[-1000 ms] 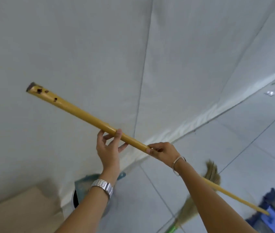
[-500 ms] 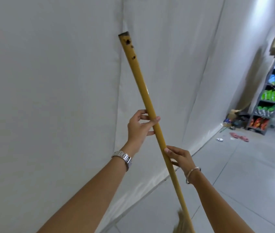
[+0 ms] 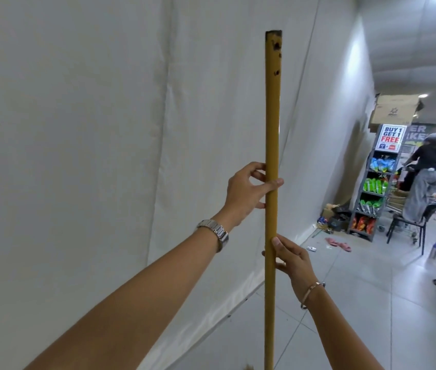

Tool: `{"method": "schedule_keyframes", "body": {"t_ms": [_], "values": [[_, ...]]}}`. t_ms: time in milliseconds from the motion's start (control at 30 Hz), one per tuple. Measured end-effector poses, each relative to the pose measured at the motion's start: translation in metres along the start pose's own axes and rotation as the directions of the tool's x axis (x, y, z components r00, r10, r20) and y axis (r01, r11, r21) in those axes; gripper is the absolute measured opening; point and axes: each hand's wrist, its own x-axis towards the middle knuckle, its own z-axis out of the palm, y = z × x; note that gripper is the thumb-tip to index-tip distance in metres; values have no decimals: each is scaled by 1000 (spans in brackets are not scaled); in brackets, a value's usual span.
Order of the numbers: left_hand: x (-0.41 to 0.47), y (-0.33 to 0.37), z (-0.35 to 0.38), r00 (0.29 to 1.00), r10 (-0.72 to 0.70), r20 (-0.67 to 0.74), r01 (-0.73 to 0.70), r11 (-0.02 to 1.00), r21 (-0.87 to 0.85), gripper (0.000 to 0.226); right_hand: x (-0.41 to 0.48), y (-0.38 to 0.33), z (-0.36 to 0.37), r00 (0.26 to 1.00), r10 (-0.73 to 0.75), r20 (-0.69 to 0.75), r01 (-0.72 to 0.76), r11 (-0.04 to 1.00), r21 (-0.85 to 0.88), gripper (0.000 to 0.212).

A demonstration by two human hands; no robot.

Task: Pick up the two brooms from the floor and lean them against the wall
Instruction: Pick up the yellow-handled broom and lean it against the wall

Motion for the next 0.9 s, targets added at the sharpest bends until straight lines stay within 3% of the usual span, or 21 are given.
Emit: {"method": "schedule_keyframes", "body": {"t_ms": [233,400,633,900], "values": [[25,71,-25,995,90,-37,-90,996,-1,26,5,-71,35,984,-163,75,157,985,77,41],[29,119,-75,983,114,-141,-105,992,68,42,7,-109,95,965,-211,156,182,967,181,37],[9,171,-165,946,172,-275,-111,968,224,46,-5,-142,201,917,-202,345,76,935,346,37],[-60,218,-295,883,250,-396,-66,904,421,36,-51,-148,349,793,-221,568,-82,885,459,30]]}}
